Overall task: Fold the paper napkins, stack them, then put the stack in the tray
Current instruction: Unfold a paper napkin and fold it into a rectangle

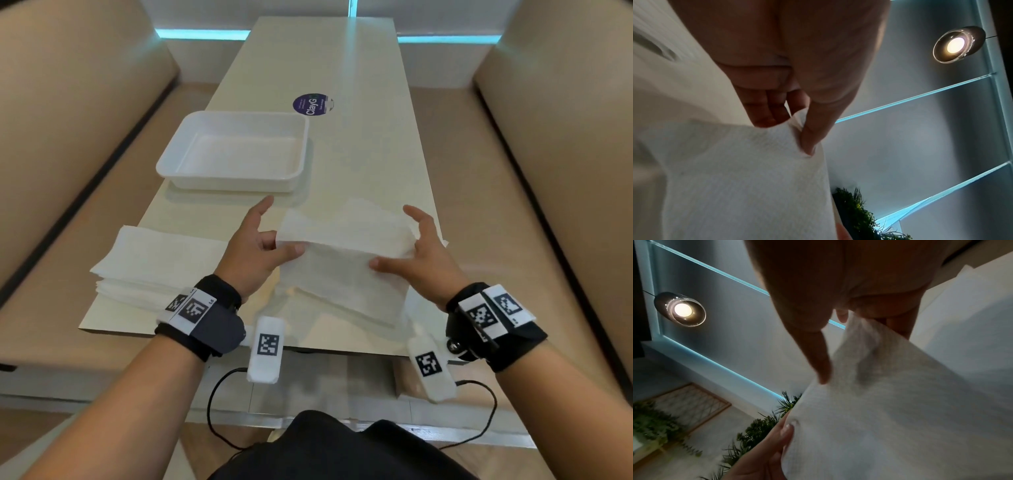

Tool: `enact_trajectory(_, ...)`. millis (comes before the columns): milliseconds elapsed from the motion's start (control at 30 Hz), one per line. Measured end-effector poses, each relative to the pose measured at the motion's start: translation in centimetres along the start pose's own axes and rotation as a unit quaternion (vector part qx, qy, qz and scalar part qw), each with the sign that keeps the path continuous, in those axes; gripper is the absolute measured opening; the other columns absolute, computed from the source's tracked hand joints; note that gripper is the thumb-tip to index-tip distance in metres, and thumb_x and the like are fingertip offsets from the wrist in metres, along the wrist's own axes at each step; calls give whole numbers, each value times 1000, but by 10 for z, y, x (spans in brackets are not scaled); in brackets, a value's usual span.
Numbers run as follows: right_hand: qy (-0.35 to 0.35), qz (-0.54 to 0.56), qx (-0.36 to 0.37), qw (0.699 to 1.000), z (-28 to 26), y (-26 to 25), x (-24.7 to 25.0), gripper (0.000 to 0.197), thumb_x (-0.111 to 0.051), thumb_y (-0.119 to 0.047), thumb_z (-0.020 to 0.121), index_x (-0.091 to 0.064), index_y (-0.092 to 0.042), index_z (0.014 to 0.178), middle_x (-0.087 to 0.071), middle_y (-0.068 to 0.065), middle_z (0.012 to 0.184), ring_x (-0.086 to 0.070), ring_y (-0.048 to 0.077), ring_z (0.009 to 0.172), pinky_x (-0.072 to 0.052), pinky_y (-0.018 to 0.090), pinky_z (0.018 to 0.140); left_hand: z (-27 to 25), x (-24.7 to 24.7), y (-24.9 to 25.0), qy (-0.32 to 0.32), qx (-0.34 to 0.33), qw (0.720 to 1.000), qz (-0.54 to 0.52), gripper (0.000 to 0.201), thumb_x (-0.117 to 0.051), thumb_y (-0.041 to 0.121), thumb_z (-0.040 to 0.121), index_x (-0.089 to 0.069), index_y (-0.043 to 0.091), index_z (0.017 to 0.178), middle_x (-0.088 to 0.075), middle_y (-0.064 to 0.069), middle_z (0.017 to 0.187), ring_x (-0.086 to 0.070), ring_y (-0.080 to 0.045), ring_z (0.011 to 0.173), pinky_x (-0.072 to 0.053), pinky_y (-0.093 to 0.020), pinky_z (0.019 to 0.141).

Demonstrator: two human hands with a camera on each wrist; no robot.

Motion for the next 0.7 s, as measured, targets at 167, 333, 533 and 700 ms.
enact_trajectory(167, -7, 87, 43, 995, 0, -13, 19, 51, -76, -6, 74, -57, -29, 116, -66, 7, 88, -67, 25, 84, -56, 40, 82, -2, 9, 10, -33, -33, 999, 5, 65, -69, 6, 85, -47, 45, 133, -66, -20, 94, -64, -20, 91, -51, -34, 95)
enact_trajectory(333, 2, 13, 67, 998, -1, -18, 30, 12, -73, -12, 81, -72, -19, 91, -56, 16, 82, -58, 24, 81, -57, 30, 80, -4, 13, 23, 7, -77, 991, 112, 14, -74, 15, 82, -74, 26, 91, -69, -9, 85, -58, -11, 77, -51, -28, 81)
enact_trajectory(533, 19, -135, 85, 987, -21, -22, 34, 8, -75, -21, 79, -69, -25, 82, -64, -13, 110, -62, 8, 98, -48, 25, 86, -19, 11, 23, -19, -99, 957, 273, 5, -73, 34, 81, -72, 35, 87, -55, 16, 118, -49, -4, 113, -38, -19, 90)
enact_trajectory(700, -65, -45, 55, 995, -36, -20, 29, 22, -74, -11, 79, -59, -17, 95, -72, 4, 81, -67, 15, 77, -50, 26, 77, -32, 9, 23, -76, -76, 977, 183, 3, -68, 25, 87, -70, 24, 88, -72, 4, 94, -63, -6, 93, -44, -22, 87)
Point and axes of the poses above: each hand's wrist, its own z-axis towards the middle knuckle, its own x-axis out of the back of the hand, y = z × x, the point moved 7 cm from there along z, towards the middle knuckle
